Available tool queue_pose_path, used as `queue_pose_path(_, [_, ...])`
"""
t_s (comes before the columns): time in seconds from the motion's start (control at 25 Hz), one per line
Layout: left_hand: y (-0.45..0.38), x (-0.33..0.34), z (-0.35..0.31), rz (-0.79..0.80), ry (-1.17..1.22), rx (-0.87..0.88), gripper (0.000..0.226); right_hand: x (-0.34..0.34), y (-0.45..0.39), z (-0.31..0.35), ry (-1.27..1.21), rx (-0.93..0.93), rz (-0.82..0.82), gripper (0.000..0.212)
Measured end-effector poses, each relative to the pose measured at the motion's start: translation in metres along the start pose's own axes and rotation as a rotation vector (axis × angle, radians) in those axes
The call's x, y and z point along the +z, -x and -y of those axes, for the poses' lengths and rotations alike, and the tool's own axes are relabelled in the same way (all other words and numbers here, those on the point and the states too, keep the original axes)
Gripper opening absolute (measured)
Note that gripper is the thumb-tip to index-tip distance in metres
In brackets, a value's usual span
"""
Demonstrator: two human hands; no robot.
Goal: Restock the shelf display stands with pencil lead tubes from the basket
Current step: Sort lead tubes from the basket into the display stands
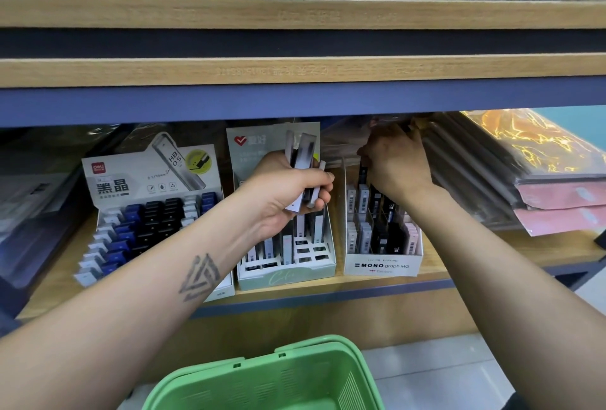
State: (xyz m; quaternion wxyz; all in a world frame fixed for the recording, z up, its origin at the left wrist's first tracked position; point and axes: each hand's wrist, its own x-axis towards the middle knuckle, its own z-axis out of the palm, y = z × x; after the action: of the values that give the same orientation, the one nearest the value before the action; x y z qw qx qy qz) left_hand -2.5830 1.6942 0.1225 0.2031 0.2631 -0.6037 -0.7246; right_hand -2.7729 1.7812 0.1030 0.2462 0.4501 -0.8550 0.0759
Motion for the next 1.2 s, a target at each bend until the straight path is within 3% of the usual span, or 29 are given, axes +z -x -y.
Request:
queue_pose_path(0.12, [0.003,0.000,-0.001,0.027,0.046,-0.057,0.011,-0.005,0.001,-0.008,-0.157,0.060,-0.049,0.027])
queue_pose_path(0.24, [0.006,0.000,-0.001,0.055,0.170,-0.144,0.009,-0.017,0.007,-0.006,-0.574,0.176,-0.030,0.020])
queue_pose_path(0.36, [0.010,-0.003,0.000,0.105,0.212,-0.168,0.018,-0.034,0.026,0.010,-1.306,0.275,0.276,0.011])
queue_pose_path(0.44, [0.013,-0.005,0.000,0.142,0.203,-0.162,0.022,-0.041,0.036,0.015,-1.534,0.229,0.473,0.017])
queue_pose_path(0.56, [0.016,-0.008,-0.001,0.188,0.151,-0.153,0.023,-0.045,0.042,0.020,-1.567,0.200,0.564,0.026])
queue_pose_path(0.76, [0.019,-0.009,0.001,0.233,0.176,-0.203,0.025,-0.047,0.042,0.010,-1.662,0.279,0.446,0.020])
queue_pose_path(1.0, [0.018,-0.007,0.003,0.198,0.187,-0.197,0.015,-0.049,0.048,-0.006,-1.684,0.323,0.432,0.016])
queue_pose_path(1.2, [0.017,-0.009,0.000,0.118,0.227,-0.154,0.021,-0.047,0.055,-0.012,-1.523,0.180,0.404,0.017])
